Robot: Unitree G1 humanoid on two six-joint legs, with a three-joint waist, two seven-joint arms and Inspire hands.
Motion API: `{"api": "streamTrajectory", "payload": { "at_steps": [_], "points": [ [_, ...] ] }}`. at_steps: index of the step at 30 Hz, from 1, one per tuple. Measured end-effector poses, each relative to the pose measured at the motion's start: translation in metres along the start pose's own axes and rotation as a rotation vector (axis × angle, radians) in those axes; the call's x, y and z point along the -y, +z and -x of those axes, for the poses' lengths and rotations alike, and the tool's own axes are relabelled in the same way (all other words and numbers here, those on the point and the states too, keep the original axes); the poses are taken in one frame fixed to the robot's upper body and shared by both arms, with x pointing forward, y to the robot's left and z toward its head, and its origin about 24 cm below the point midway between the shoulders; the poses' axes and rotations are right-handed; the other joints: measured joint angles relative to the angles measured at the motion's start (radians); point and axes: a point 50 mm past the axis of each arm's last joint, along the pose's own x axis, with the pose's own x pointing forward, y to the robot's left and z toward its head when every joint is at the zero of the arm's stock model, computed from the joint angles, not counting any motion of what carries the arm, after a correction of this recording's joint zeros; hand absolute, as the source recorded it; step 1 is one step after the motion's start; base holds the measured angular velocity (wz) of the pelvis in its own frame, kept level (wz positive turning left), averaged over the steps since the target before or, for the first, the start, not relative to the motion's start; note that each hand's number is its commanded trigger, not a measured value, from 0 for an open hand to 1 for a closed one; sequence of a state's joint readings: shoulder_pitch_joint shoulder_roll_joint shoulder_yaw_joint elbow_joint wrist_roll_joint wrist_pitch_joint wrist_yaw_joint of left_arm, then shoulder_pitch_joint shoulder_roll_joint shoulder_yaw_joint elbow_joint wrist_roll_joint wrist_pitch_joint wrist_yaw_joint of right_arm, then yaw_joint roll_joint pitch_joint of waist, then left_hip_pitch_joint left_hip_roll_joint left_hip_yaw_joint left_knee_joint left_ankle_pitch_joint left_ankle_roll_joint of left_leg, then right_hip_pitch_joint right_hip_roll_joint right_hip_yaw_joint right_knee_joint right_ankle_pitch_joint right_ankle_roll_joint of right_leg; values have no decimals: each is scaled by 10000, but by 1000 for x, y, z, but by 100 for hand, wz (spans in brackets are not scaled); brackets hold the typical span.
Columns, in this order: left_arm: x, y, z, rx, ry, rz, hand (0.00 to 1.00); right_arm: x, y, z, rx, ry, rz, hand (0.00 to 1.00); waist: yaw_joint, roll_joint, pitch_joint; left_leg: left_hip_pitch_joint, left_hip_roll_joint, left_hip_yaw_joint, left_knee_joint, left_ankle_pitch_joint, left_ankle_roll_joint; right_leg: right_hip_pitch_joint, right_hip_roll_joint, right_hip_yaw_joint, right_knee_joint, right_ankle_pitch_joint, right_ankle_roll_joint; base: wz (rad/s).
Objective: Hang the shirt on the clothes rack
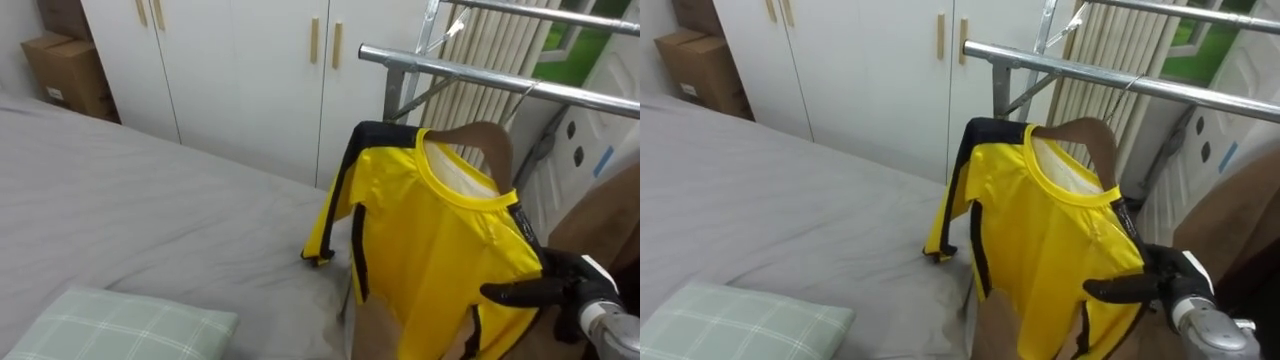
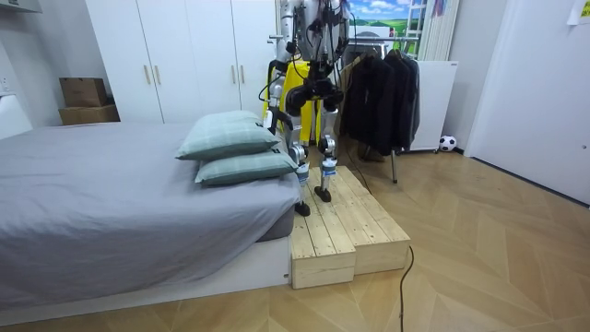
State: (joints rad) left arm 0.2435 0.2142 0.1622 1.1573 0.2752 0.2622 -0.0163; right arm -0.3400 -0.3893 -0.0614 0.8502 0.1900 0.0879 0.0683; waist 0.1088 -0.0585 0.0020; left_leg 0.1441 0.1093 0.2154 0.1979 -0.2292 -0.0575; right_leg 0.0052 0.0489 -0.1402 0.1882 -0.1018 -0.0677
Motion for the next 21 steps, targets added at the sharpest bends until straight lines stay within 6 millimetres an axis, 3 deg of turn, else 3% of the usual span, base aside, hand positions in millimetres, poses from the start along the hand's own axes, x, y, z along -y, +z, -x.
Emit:
{"api": "streamTrajectory", "payload": {
  "at_steps": [7, 15, 21],
  "points": [
    [1, 0, 0, 9, -10, -131, 0, -1, 3, 0, 121, 28, -439, 0, 5, 6, -2, -8, 0, 32, -21, -1, -1, -48, 8, 11, 8, 0, 0, -1],
    [1, 0, 0, 4, -53, 16, 0, -9, 38, 3, 1645, 193, -1163, 0, 18, 48, -14, -78, 6, 169, -26, -2, -5, -157, 24, 41, 36, 15, -15, -2],
    [2, 1, 0, 17, -82, 95, 0, -13, 50, 5, 2204, 401, -1570, 0, 57, 86, -8, -102, 11, 203, -57, -4, -6, -201, 30, 43, 11, 16, -15, -1]
  ]
}}
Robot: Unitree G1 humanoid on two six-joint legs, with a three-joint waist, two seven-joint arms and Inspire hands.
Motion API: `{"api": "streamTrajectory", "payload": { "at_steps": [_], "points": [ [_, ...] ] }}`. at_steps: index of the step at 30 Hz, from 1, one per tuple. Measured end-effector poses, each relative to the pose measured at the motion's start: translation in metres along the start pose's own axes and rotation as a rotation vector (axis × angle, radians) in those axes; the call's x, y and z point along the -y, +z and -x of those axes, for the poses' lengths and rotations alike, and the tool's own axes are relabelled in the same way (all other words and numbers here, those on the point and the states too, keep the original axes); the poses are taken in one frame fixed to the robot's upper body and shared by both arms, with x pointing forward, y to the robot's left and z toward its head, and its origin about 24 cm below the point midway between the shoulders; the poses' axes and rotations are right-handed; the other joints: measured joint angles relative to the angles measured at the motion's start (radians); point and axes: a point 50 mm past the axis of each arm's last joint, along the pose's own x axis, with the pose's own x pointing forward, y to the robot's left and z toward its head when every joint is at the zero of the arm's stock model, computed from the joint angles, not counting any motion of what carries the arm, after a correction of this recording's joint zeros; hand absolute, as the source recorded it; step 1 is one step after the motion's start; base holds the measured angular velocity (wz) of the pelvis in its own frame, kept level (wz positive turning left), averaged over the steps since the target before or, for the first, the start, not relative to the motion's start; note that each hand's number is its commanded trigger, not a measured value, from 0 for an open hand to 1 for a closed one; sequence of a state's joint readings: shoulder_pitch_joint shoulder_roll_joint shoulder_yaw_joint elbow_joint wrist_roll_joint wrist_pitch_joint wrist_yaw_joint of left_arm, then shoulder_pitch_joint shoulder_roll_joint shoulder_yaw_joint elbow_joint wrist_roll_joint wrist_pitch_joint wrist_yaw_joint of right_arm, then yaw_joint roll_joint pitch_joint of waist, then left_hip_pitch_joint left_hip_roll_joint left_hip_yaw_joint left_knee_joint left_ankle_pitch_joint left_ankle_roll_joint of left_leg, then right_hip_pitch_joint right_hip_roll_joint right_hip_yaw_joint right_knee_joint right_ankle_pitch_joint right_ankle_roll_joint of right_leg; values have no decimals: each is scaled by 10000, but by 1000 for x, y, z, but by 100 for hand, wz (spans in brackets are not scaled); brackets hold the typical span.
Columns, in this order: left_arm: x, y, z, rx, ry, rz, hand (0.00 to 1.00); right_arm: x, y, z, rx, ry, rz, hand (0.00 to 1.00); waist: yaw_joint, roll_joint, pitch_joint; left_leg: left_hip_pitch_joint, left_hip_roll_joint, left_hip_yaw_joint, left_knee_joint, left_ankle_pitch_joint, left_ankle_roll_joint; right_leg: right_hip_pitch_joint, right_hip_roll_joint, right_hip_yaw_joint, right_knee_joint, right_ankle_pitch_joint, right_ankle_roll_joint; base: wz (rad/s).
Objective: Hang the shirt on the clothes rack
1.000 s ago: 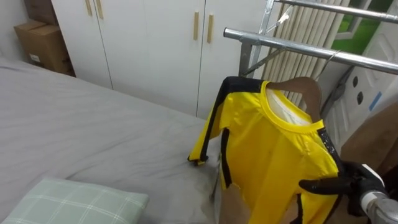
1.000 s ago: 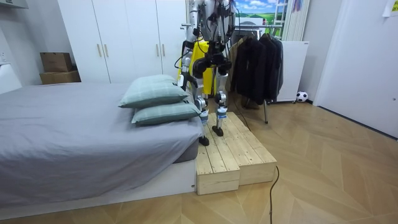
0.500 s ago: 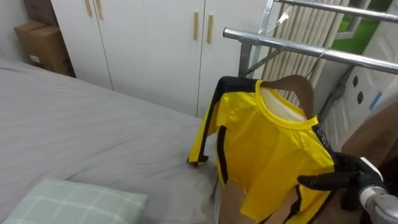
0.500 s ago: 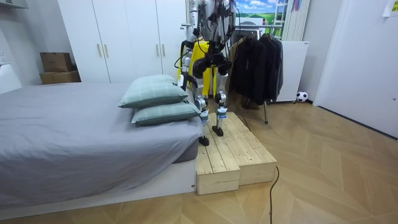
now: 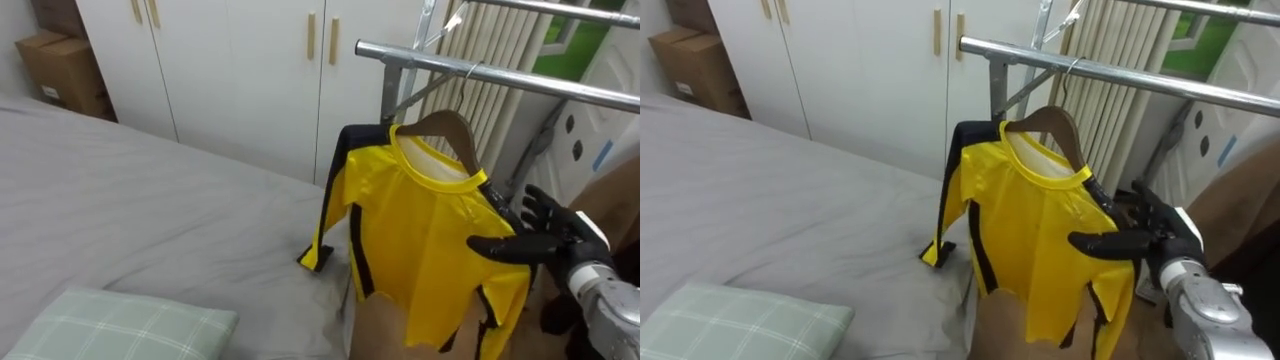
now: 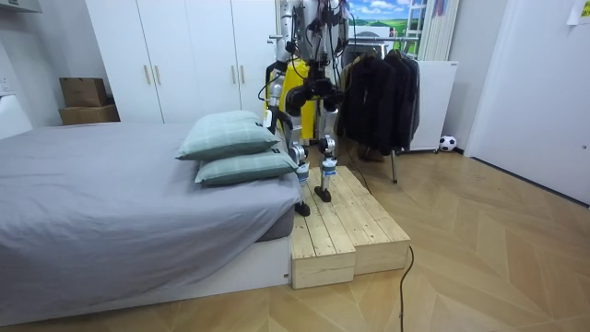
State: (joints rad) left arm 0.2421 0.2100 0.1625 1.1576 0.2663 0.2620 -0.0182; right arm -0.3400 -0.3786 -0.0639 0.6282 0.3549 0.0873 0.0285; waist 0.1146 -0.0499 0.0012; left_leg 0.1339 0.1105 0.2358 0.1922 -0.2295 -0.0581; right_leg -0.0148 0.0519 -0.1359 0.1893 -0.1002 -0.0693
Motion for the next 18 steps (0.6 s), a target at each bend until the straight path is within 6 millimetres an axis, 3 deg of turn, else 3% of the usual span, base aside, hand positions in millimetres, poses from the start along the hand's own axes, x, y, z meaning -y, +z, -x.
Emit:
{"api": "streamTrajectory", "payload": {
  "at_steps": [7, 18],
  "points": [
    [2, 0, 0, 3, -62, 16, 0, -3, 7, 0, 307, 71, -815, 0, 3, 120, 5, -2, 11, 26, -50, 2, -2, -15, 2, -20, -12, 9, -11, -1],
    [3, 0, 0, -5, -86, 18, 0, -4, 12, 0, 497, -6, -1302, 0, -19, 119, 5, -1, 2, 42, -44, 5, -2, -33, -55, -3, -25, -3, 5, 0]
  ]
}}
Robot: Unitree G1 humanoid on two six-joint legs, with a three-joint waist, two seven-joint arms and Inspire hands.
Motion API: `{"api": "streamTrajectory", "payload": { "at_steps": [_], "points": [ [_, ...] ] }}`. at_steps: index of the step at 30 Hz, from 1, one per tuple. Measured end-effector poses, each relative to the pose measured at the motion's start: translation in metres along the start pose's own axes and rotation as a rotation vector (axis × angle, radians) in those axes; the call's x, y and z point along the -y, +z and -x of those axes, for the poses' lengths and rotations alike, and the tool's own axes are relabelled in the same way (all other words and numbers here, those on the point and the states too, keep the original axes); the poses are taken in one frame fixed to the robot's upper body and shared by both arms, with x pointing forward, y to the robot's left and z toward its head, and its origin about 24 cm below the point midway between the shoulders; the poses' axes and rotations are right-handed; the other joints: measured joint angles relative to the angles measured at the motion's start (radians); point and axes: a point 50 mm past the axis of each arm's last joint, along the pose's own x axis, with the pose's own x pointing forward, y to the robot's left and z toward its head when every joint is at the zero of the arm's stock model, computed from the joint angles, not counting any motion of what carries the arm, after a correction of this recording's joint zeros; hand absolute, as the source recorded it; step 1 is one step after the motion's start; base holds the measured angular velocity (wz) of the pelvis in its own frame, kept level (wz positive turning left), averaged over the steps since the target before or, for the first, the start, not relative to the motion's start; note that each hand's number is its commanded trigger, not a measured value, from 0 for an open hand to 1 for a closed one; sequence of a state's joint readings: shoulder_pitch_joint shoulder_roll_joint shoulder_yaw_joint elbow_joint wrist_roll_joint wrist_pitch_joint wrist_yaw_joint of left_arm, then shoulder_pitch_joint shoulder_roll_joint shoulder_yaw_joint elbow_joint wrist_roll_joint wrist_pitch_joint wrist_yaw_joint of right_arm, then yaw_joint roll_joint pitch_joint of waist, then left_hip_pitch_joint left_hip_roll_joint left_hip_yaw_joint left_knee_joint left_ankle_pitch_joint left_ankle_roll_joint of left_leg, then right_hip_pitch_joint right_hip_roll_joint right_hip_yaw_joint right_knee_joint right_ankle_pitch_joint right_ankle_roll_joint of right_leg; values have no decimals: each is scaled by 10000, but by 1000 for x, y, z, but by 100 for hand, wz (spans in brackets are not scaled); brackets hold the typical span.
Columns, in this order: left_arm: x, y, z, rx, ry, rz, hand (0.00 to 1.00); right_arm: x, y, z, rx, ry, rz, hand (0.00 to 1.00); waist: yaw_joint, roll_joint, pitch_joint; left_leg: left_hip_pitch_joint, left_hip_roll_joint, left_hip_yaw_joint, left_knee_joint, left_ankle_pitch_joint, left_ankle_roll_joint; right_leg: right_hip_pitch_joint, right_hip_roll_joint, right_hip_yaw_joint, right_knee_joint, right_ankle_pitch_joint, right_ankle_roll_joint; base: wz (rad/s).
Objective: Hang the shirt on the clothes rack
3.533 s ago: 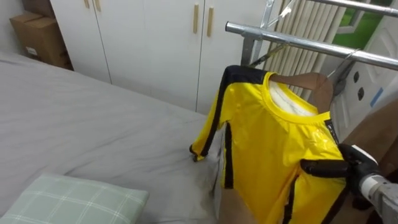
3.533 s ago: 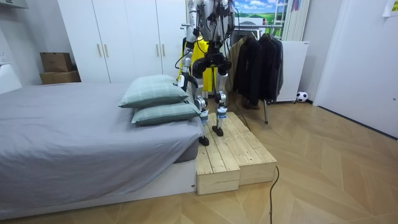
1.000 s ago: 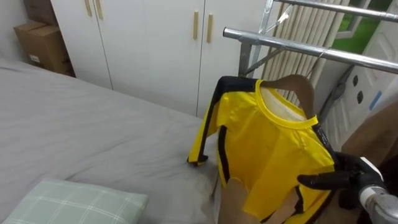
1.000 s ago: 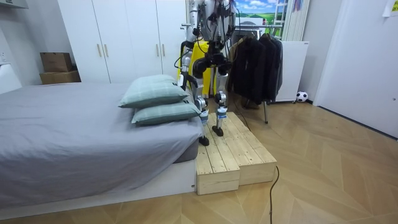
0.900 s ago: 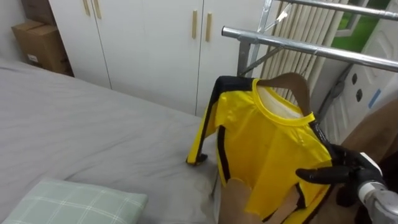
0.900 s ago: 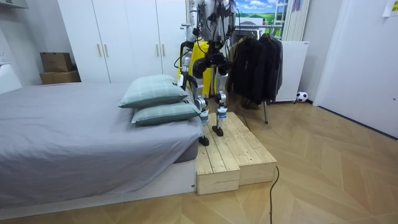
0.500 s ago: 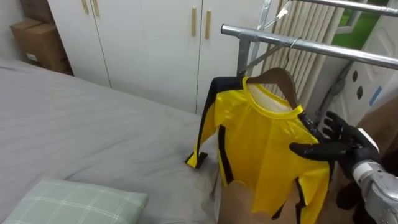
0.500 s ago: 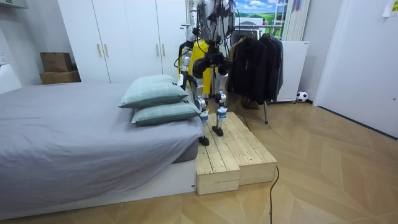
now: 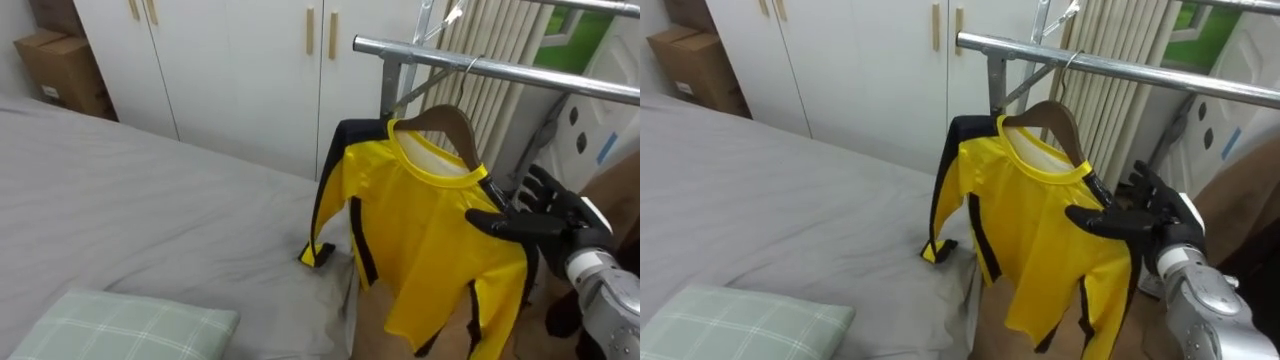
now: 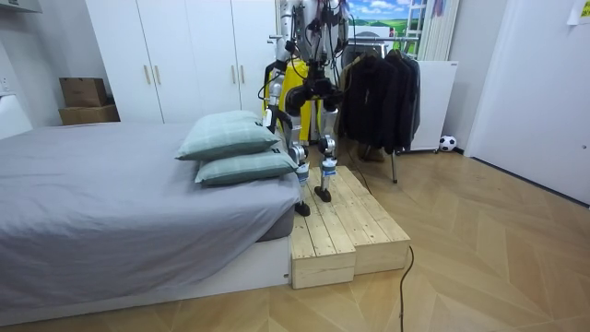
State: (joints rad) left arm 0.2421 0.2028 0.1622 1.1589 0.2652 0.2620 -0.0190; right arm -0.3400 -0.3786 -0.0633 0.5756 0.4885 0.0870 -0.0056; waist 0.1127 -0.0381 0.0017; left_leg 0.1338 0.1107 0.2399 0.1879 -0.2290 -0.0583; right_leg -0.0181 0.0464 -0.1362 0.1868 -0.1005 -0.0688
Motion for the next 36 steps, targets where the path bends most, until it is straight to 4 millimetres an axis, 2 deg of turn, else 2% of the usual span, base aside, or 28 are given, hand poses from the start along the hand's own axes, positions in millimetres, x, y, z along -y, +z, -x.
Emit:
{"api": "streamTrajectory", "payload": {
  "at_steps": [12, 19, 24, 31, 36],
  "points": [
    [0, 0, 0, -11, 3, 3, 0, 1, 0, 0, -4, -86, 67, 0, -51, -90, 1, -45, -17, 37, 1, 0, 1, -123, 30, 76, 179, -45, 10, -1],
    [0, -5, 0, -247, 5, 101, 0, 3, -3, 2, -75, -248, 254, 0, -391, -255, -3, -18, -27, 27, 81, 3, 3, -84, -33, 129, 189, -109, 22, 2],
    [-2, -9, 0, -342, -76, 326, 0, 15, -8, 14, 48, -564, 953, 0, -541, -262, -7, -5, -28, 37, 87, 1, 3, -93, 46, 296, 179, -110, 25, -1],
    [-2, -13, 0, -448, -88, 474, 0, 29, -9, 19, 34, -1325, 1950, 0, -822, -254, -5, -15, -15, 34, 85, -2, -2, -118, 57, 295, 213, -104, 14, 0],
    [-2, -13, 0, -454, -89, 470, 0, 40, -18, 26, -236, -1757, 2092, 0, -839, -257, -4, -25, -15, 92, 40, -9, -11, -211, 65, 289, 343, -116, -2, -3]
  ]
}}
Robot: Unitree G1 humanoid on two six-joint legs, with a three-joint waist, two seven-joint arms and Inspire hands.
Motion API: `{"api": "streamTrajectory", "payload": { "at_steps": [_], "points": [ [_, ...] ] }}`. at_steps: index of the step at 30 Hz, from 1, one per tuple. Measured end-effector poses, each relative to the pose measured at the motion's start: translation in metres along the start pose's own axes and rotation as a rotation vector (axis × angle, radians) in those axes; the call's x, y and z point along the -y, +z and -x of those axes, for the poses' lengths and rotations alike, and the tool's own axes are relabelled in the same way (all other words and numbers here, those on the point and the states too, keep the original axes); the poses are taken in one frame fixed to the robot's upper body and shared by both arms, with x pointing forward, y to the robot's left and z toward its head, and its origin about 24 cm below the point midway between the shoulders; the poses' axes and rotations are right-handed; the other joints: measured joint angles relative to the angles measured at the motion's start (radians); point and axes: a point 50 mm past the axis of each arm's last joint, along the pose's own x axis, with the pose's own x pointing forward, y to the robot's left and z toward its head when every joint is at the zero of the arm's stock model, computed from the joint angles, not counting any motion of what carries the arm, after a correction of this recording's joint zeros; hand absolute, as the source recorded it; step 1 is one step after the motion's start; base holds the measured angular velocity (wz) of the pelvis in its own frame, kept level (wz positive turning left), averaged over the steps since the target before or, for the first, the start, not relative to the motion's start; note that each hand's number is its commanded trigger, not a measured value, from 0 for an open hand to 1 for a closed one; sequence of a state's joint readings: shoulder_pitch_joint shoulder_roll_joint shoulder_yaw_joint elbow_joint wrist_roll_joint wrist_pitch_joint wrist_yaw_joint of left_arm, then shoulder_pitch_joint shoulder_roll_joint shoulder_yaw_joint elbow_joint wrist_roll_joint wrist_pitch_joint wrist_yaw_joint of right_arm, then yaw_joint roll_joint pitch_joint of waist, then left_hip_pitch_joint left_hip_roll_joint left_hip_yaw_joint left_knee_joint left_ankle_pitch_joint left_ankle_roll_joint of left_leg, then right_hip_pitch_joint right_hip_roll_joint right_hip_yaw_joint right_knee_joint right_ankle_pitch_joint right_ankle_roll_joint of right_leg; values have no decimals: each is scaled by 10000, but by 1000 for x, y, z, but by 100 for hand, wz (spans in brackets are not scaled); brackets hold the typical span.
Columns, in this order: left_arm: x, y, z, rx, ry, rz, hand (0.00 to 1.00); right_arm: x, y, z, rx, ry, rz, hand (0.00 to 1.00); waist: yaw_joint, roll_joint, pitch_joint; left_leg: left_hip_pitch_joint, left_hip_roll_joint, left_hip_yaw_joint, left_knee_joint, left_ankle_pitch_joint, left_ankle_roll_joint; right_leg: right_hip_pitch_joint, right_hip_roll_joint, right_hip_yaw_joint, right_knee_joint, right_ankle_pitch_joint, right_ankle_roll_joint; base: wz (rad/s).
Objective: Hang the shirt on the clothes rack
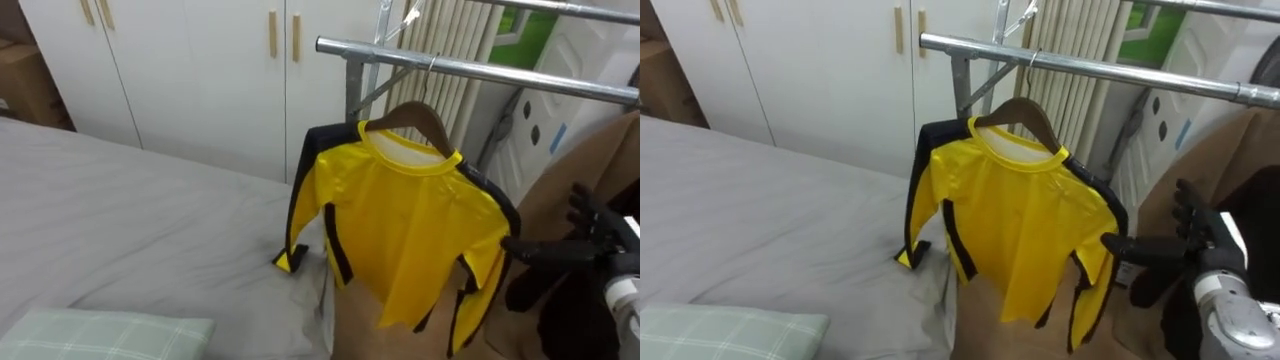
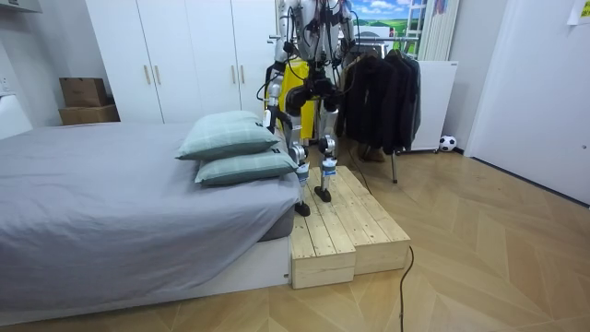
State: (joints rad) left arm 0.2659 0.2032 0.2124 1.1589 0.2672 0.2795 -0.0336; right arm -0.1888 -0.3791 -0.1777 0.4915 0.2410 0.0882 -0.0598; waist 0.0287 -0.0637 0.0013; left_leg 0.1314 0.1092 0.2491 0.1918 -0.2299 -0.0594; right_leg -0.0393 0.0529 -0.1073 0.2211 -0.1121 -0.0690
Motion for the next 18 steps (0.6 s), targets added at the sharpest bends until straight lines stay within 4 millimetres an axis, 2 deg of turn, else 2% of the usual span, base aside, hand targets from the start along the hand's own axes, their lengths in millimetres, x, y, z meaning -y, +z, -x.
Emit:
{"api": "streamTrajectory", "payload": {
  "at_steps": [9, 12, 18],
  "points": [
    [0, -2, 0, -57, -68, 27, 0, 14, -40, 20, -1226, -377, 226, 0, -123, 36, 23, -5, 21, 31, -39, -17, -29, -35, -18, 13, -6, -18, -20, -1],
    [1, -5, 0, -106, -86, 35, 0, 14, -49, 24, -1499, -301, 31, 0, -170, 49, 27, 25, 26, 32, -40, -17, -29, -27, 0, 64, -10, -19, -21, -3],
    [1, -4, 0, -77, -186, 15, 0, 8, -79, 43, -2360, -40, -294, 0, -217, 103, 32, 0, 22, 62, -37, -32, -40, -49, 9, 122, -5, -25, -15, 0]
  ]
}}
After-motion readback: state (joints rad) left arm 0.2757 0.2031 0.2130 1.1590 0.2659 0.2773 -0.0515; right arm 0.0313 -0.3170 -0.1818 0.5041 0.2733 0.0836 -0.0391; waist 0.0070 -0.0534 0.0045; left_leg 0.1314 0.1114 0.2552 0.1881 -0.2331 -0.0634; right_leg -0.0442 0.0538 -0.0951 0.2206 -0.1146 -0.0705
